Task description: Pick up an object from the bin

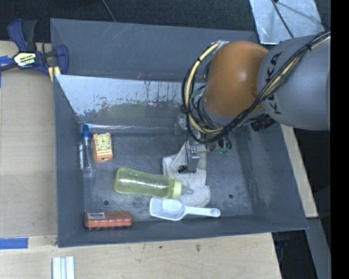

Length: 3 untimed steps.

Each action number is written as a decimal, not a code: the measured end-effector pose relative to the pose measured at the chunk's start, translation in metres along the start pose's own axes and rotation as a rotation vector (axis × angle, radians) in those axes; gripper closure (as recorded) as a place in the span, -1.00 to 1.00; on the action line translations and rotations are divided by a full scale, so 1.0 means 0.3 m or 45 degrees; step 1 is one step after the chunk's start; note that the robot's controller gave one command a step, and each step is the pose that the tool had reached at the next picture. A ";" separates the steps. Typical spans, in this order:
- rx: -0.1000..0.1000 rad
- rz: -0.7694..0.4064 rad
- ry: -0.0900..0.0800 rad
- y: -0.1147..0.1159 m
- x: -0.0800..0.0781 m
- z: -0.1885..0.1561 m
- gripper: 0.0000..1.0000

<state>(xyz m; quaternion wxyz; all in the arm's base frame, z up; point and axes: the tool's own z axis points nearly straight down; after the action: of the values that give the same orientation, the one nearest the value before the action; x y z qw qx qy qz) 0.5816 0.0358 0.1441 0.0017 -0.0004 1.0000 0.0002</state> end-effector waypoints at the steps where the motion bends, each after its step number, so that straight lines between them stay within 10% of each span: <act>1: -0.001 0.074 -0.004 -0.022 0.010 0.043 -1.00; 3: 0.001 0.111 0.001 -0.036 0.010 0.209 -1.00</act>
Offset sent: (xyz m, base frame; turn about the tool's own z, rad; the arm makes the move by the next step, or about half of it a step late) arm -0.0148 -0.0118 -0.0588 0.0746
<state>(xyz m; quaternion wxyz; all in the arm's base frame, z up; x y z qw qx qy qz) 0.5787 0.0249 0.0813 0.0014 0.0431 0.9991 0.0001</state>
